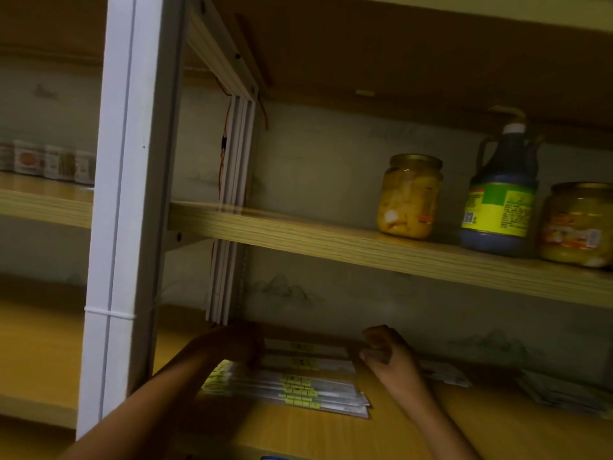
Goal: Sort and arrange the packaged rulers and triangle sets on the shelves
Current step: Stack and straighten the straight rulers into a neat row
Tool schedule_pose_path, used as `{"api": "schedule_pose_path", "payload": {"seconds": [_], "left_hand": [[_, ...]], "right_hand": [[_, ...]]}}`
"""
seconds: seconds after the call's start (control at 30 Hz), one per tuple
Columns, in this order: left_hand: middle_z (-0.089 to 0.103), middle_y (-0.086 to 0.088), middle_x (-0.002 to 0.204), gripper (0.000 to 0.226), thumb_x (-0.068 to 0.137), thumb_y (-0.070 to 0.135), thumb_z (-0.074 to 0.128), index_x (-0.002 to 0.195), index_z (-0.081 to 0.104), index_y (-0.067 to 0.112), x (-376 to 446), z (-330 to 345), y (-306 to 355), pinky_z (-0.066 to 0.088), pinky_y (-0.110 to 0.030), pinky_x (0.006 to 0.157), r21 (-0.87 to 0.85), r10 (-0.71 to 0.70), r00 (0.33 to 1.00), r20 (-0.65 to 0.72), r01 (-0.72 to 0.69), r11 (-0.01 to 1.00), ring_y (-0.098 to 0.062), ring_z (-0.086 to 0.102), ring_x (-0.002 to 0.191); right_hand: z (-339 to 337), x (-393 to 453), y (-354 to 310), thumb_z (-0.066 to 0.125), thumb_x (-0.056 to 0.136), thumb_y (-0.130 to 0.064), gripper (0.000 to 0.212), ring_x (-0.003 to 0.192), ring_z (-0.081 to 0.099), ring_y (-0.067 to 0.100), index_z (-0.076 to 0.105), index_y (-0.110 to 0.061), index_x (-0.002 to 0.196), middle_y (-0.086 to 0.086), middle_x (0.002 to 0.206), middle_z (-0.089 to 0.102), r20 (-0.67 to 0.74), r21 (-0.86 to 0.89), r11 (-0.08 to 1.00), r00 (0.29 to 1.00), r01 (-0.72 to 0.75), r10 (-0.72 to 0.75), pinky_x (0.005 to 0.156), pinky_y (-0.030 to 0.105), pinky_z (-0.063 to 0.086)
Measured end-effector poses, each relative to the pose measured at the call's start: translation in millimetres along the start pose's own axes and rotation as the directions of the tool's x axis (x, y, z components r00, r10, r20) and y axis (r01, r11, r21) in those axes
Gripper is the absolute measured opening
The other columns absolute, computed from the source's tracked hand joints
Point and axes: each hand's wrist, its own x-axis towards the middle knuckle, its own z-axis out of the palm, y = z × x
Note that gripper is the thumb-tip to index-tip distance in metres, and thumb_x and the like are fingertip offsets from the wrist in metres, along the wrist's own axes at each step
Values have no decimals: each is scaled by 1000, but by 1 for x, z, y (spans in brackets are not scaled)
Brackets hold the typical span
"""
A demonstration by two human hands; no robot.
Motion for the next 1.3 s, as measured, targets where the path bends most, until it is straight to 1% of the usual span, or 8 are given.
{"api": "schedule_pose_path", "payload": {"seconds": [0.07, 0.17, 0.23, 0.4, 0.5, 0.7, 0.97, 1.3], "left_hand": [[51, -4, 78, 18, 95, -5, 44, 86, 56, 3, -3, -1, 0, 50, -17, 56, 101, 32, 999, 8, -32, 994, -17, 54, 71], [54, 0, 85, 13, 94, 0, 52, 103, 57, 7, -7, -1, 5, 51, -21, 70, 146, 30, 999, 15, -32, 989, -22, 60, 91], [55, 1, 104, 33, 87, 6, 63, 118, 55, 15, -8, -2, 7, 50, -16, 73, 174, 42, 999, 11, -43, 984, -17, 56, 104], [58, 7, 116, 36, 79, 18, 70, 104, 54, 38, -17, 1, -8, 57, -20, 69, 133, 194, 967, -165, -173, 976, -6, 60, 90], [60, 12, 104, 24, 87, 22, 61, 99, 52, 40, -29, 2, -7, 59, -31, 73, 161, 310, 873, -376, -268, 950, -7, 63, 88], [64, 5, 94, 31, 89, 9, 61, 92, 55, 39, -49, 11, -11, 59, -37, 63, -14, 364, 636, -680, -509, 861, -11, 67, 79], [63, 2, 90, 22, 89, 1, 59, 100, 55, 20, -49, 18, -21, 54, -17, 59, -45, 366, 542, -757, -602, 798, -1, 65, 82], [62, 9, 92, 19, 86, -1, 62, 103, 58, 9, -47, 18, -26, 50, -11, 61, 86, 402, 418, -815, -599, 796, 2, 63, 84]], "right_hand": [[0, 1, 0, 75, 83, -14, 32, 96, 65, 2, 62, -26, 109, -10, 107, 66, -16, -19, 1000, 1000, -2, 2, 81, 16, 50], [0, 0, -2, 76, 82, -14, 31, 96, 62, 0, 62, -26, 106, -13, 104, 64, -29, -46, 999, 1000, 1, -2, 76, 8, 46], [0, 0, -2, 76, 81, -14, 30, 95, 61, -3, 62, -27, 104, -14, 102, 64, -44, -61, 998, 999, 6, -8, 74, 6, 44], [0, 1, -5, 75, 82, -11, 31, 93, 60, 0, 59, -35, 94, -13, 100, 64, -36, -82, 997, 999, -4, 1, 76, 8, 43], [3, 4, -9, 70, 86, -15, 23, 90, 57, -2, 61, -31, 100, -13, 99, 63, -30, -112, 994, 999, -22, 18, 74, 6, 39], [12, 29, -22, 45, 100, -30, 18, 100, 55, 7, 57, -30, 115, -7, 113, 59, 237, -305, 952, 969, 6, 70, 82, 22, 41], [28, 51, 3, 47, 96, -51, 50, 138, 35, 23, 35, -38, 143, 0, 151, 33, 414, -452, 892, 884, -8, 218, 113, 37, 32], [23, 46, -3, 68, 87, -35, 26, 108, 53, 16, 56, -37, 111, -4, 119, 52, 397, -286, 957, 903, -50, 166, 91, 30, 46]]}}
